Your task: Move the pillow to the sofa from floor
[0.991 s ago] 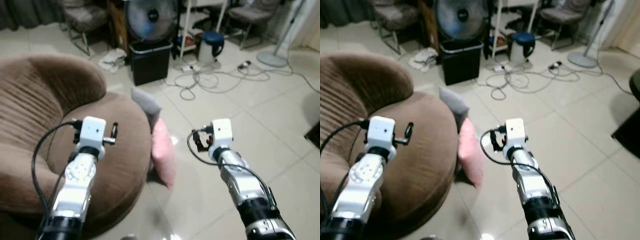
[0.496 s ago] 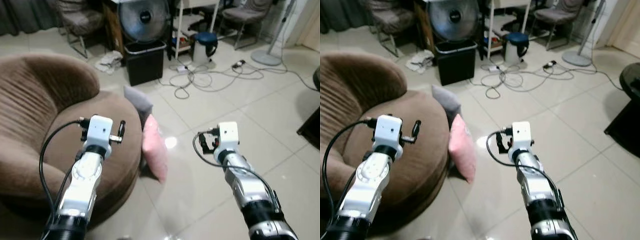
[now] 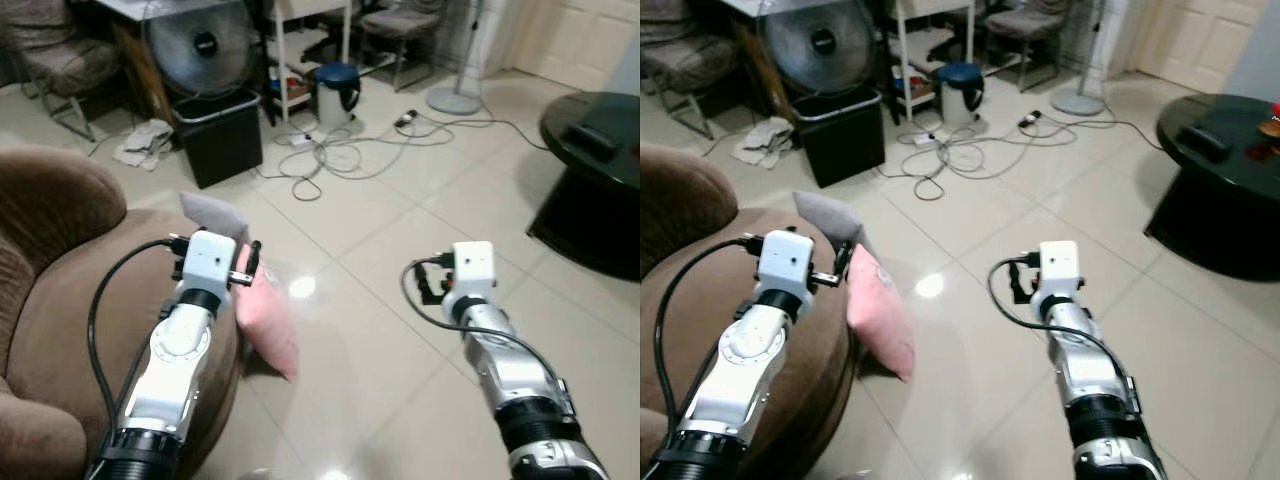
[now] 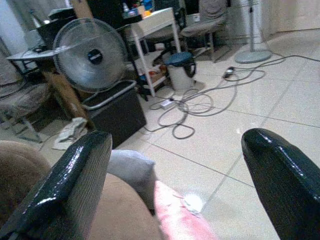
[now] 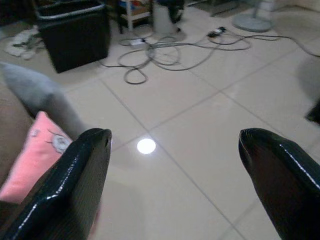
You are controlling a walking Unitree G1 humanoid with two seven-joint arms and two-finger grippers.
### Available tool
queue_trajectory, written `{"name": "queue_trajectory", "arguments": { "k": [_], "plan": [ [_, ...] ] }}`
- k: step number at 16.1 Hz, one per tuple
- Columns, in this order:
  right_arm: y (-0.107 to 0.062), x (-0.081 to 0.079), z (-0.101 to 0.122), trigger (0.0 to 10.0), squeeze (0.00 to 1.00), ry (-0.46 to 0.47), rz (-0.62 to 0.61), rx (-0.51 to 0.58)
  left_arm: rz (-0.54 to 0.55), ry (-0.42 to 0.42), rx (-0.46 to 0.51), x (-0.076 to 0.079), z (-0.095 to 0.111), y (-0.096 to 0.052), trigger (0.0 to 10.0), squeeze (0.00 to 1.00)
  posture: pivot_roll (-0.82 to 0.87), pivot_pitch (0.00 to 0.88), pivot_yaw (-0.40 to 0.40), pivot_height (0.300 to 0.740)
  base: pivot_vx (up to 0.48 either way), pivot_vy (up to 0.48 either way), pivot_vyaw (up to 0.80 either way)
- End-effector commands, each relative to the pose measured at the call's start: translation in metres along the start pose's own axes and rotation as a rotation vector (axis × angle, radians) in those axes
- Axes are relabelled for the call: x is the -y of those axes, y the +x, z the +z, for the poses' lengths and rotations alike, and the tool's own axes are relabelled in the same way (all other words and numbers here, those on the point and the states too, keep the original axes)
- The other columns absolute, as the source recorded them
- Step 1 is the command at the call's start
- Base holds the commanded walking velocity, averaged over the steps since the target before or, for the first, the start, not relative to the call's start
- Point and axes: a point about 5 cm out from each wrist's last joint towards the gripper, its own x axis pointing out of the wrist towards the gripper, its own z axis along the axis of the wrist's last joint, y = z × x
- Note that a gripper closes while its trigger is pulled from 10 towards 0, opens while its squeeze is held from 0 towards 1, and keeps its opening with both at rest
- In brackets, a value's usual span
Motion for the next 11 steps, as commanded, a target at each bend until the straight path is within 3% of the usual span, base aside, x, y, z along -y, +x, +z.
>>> {"name": "queue_trajectory", "arguments": {
  "k": [1,11],
  "plan": [
    [0.0013,-0.0049,0.0030,10.0,0.00,0.003,0.014,0.008,0.015,0.001,-0.008,-0.0053,-0.0021,-0.0008,10.0,0.00,0.01,0.000,0.004,0.740,0.337,0.000,0.00],
    [0.0022,-0.0096,0.0040,10.0,0.00,-0.036,0.048,0.006,0.012,-0.003,-0.019,-0.0046,-0.0038,-0.0012,10.0,0.00,0.02,0.000,0.003,0.740,0.340,0.000,0.00]
  ]
}}
